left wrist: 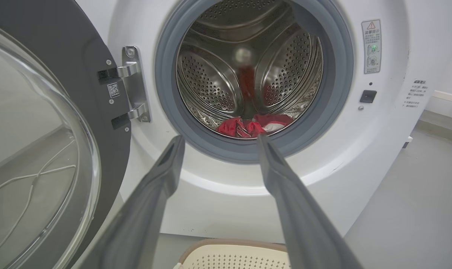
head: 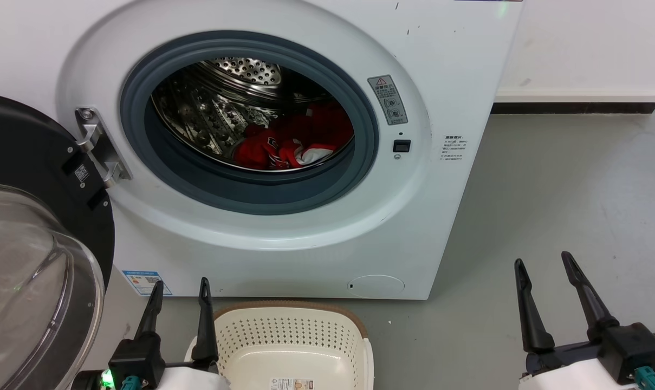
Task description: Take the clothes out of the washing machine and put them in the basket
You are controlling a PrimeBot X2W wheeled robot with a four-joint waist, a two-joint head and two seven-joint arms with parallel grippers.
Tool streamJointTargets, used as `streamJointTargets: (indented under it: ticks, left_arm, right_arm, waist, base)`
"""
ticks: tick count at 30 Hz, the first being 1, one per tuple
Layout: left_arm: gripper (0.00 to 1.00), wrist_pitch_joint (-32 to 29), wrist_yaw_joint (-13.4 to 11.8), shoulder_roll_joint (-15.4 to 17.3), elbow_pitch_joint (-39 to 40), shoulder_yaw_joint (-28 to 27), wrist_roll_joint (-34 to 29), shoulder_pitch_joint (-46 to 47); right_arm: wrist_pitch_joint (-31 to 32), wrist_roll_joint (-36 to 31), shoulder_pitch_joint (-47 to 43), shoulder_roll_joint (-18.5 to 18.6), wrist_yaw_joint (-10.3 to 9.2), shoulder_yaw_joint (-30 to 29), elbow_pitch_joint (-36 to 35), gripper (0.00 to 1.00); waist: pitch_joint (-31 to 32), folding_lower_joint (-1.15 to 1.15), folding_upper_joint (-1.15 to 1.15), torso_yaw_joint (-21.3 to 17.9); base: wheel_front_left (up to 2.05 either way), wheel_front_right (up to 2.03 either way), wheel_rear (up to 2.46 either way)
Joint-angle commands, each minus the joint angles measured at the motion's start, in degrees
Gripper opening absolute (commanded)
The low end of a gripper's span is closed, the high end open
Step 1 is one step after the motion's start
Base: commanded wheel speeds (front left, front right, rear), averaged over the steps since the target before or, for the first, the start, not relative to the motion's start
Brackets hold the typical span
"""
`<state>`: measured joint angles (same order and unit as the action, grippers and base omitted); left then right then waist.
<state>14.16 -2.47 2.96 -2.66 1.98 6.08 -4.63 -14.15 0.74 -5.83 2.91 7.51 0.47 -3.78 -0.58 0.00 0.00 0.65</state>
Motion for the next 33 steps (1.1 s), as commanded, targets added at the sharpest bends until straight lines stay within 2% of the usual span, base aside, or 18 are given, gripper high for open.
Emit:
streamJointTargets:
  ticks: [1,8,33]
  left_arm:
    - [1.0,0.4,-0.1,0.0,0.0,0.0,-1.1,-0.7]
    - [1.0,1.2,-0.2,-0.1,-0.8,-0.1,-2.7,-1.0]
    - [1.0,1.1,-0.2,-0.1,-2.3,0.1,-0.9,-1.6]
  right_arm:
    - [-0.5,-1.3,-0.3,0.0,-0.04,-0.1,-0.5,1.0]
    - [-1.2,-3.3,-1.2,-0.1,-0.04,-0.1,-0.1,1.0]
    - [-1.1,-0.9,-1.2,-0.1,-0.04,-0.2,1.5,1.0]
  waist:
    - [0.0,0.0,0.0,0.0]
    - [0.0,0.0,0.0,0.1]
    - [0.4,0.0,0.0,0.0]
  base:
    - [0.0,0.0,0.0]
    - [0.0,0.0,0.0]
    - [0.0,0.0,0.0]
